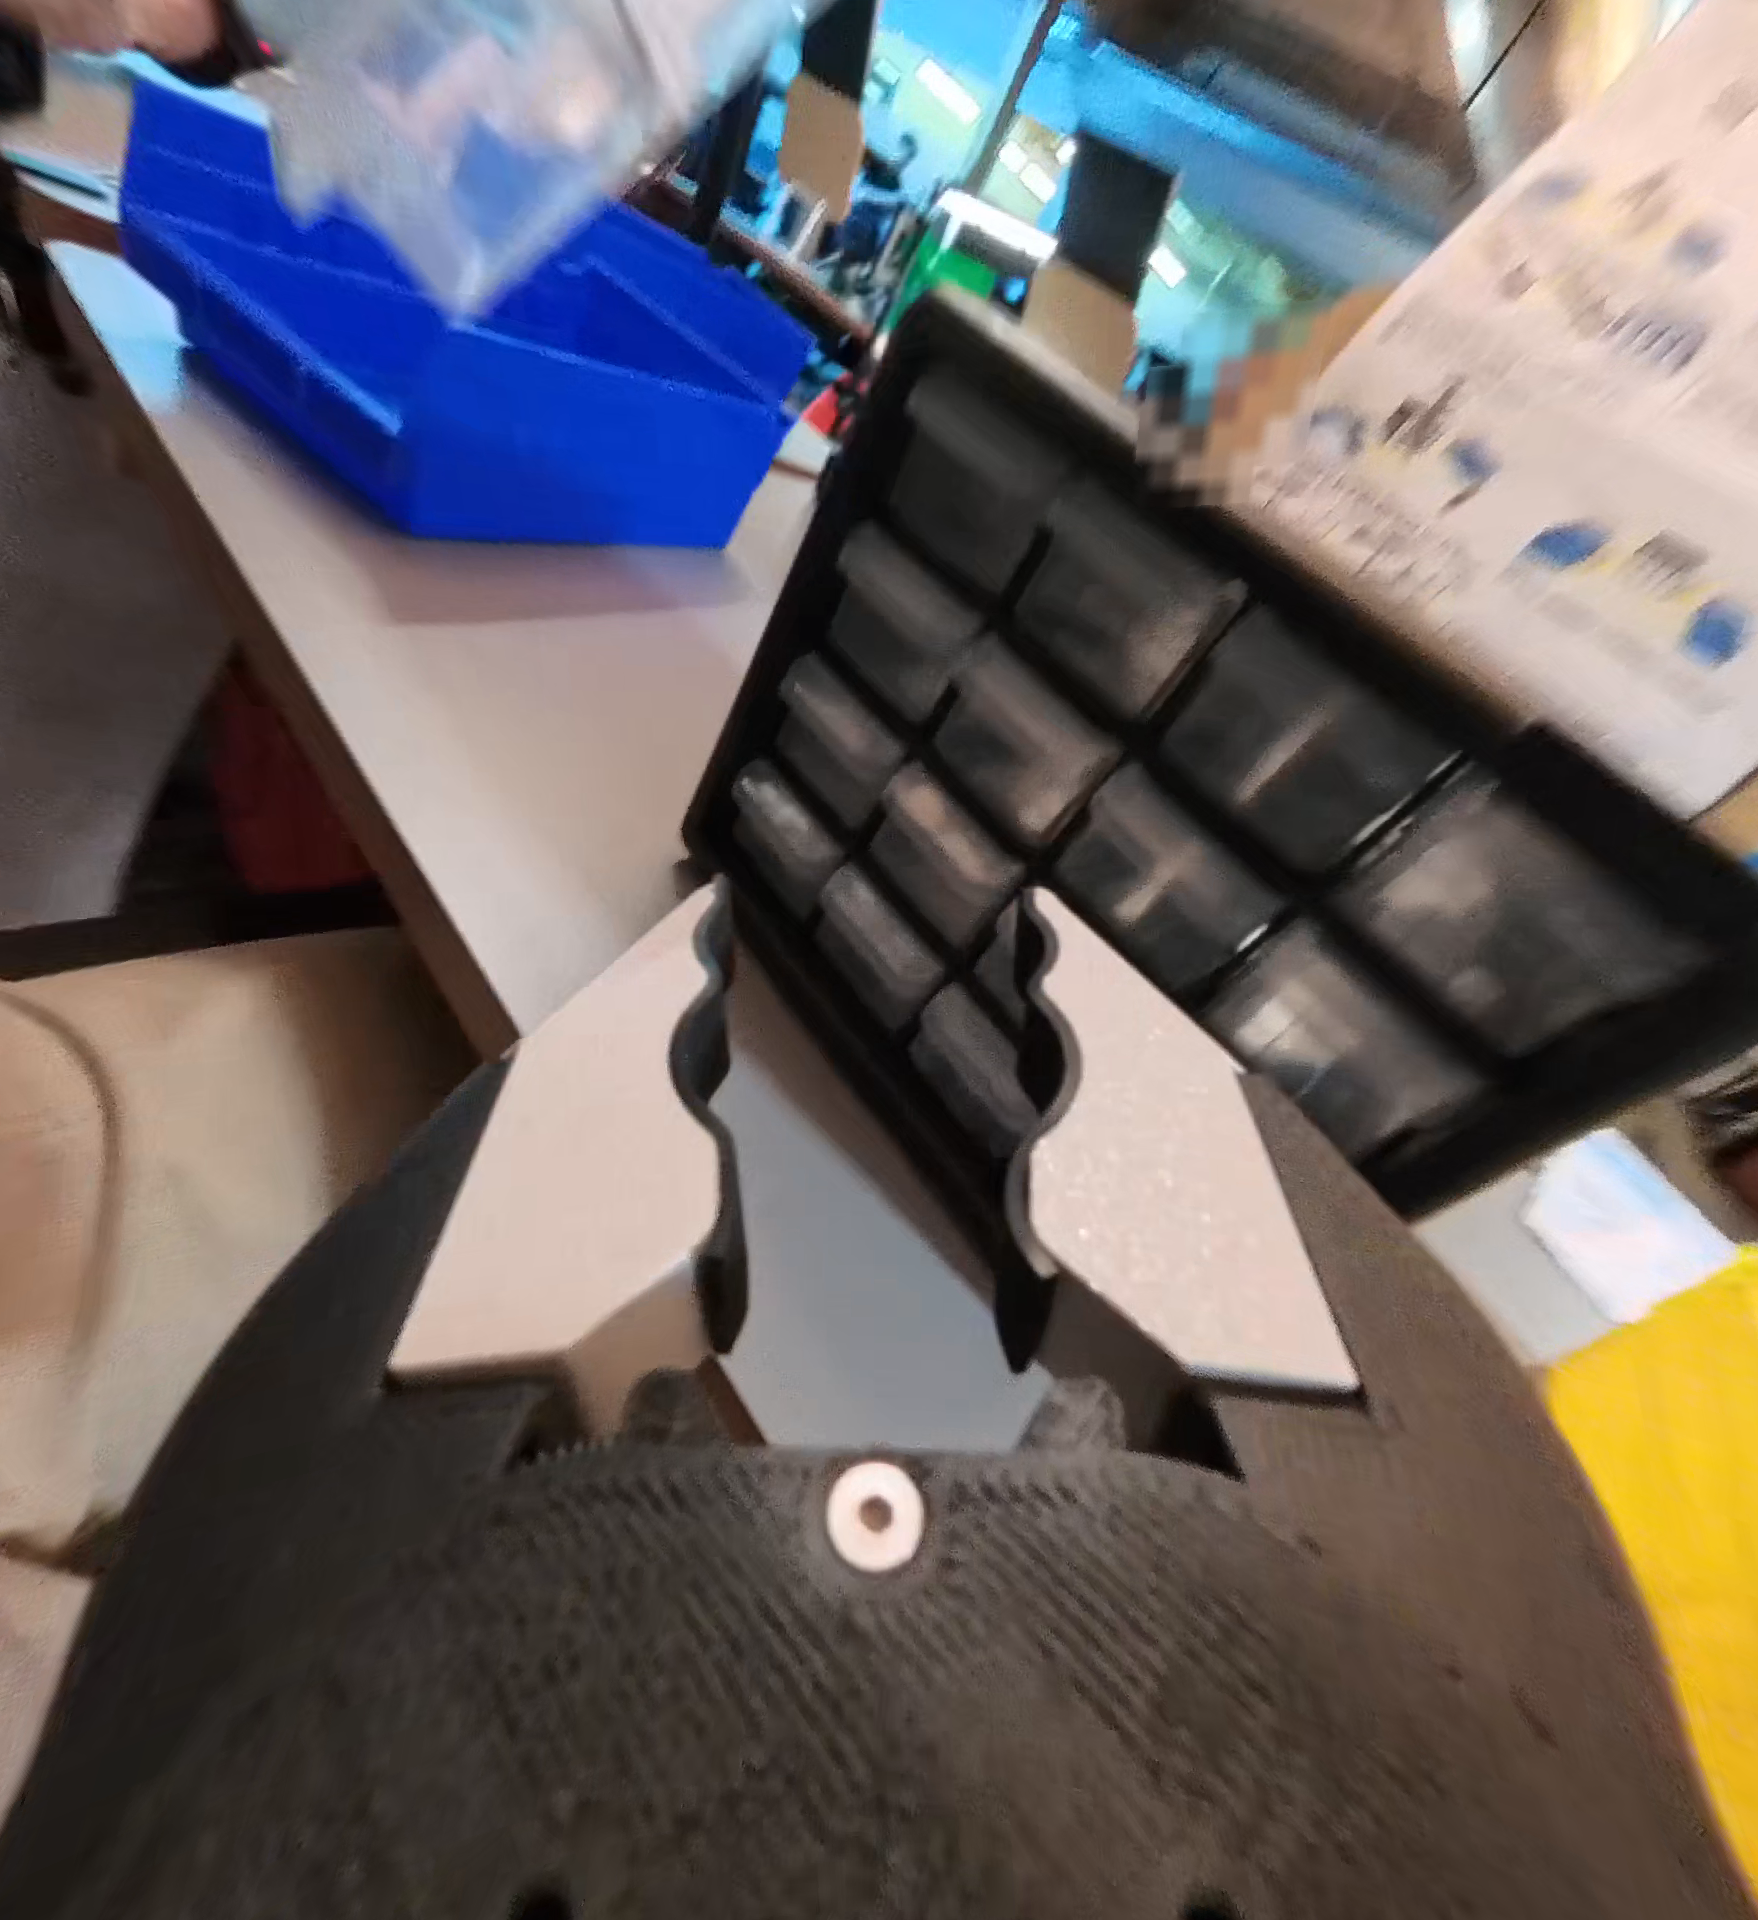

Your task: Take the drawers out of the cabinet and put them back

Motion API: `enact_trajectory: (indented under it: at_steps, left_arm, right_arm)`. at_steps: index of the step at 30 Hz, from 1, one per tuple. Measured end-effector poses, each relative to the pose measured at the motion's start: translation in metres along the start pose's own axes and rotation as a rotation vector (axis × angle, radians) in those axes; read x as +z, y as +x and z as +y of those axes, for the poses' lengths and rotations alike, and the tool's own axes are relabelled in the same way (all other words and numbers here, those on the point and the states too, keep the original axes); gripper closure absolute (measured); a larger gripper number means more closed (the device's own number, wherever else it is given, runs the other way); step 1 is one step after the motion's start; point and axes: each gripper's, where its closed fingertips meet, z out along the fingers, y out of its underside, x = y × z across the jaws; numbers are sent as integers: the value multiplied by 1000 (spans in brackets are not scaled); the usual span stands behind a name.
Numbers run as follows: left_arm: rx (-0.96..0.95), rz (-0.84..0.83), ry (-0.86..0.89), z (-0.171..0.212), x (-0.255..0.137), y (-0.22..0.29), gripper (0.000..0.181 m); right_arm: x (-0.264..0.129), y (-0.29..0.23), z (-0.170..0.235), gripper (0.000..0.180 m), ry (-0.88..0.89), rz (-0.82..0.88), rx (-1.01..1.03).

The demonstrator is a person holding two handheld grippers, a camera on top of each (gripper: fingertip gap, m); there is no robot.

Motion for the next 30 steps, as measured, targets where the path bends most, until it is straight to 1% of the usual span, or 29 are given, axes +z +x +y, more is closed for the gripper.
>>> enact_trajectory:
  at_steps: [1, 3, 4, 5, 7, 9, 11, 13, 15, 16, 17, 18, 19, 20, 24, 25, 27, 28, 30]
  left_arm:
    - [-51, 30, -20, 15, 7, 21, 181]
    - [-43, 47, -96, 51, 23, 60, 181]
    - [-20, 39, -104, 63, 31, 76, 181]
    - [-8, 35, -102, 71, 39, 89, 181]
    - [-30, 61, -109, 82, 52, 110, 181]
    - [-68, 77, -124, 88, 61, 122, 181]
    - [-130, 72, -102, 87, 69, 124, 181]
    - [-148, 73, -113, 92, 74, 125, 181]
    - [-202, 83, -143, 100, 78, 125, 181]
    - [-237, 98, -162, 105, 79, 126, 181]
    - [-268, 111, -182, 111, 79, 128, 181]
    - [-290, 123, -198, 115, 80, 129, 181]
    - [-303, 131, -205, 118, 80, 131, 181]
    - [-303, 131, -199, 118, 80, 130, 181]
    - [-277, 194, -170, 116, 78, 132, 181]
    - [-278, 228, -159, 115, 76, 133, 175]
    - [-296, 314, -144, 114, 72, 137, 145]
    - [-320, 351, -130, 112, 68, 137, 135]
    - [-370, 378, -93, 107, 63, 129, 126]
  right_arm:
    - [-6, -1, -10, 132, 18, 39, -48]
    - [-17, -4, -27, 130, 22, 121, -195]
    - [-22, -7, -35, 136, 20, 150, -284]
    - [-25, -15, -42, 143, 20, 156, -368]
    - [-29, -34, -53, 150, 36, 132, -467]
    - [-26, -58, -56, 148, 32, 62, -485]
    - [-17, -78, -44, 141, -45, -7, -476]
    - [-7, -92, -23, 134, -166, -60, -458]
    - [3, -98, 3, 127, -292, -79, -460]
    - [7, -98, 16, 128, -352, -76, -480]
    - [10, -96, 26, 135, -400, -61, -515]
    - [12, -94, 34, 148, -429, -44, -561]
    - [13, -95, 39, 152, -444, -42, -602]
    - [14, -99, 43, 166, -453, -60, -622]
    - [11, -102, 40, 168, -429, -95, -649]
    - [9, -102, 38, 168, -416, -111, -626]
    - [5, -100, 33, 168, -385, -151, -564]
    - [2, -97, 30, 168, -367, -172, -525]
    - [-4, -91, 24, 168, -316, -239, -439]
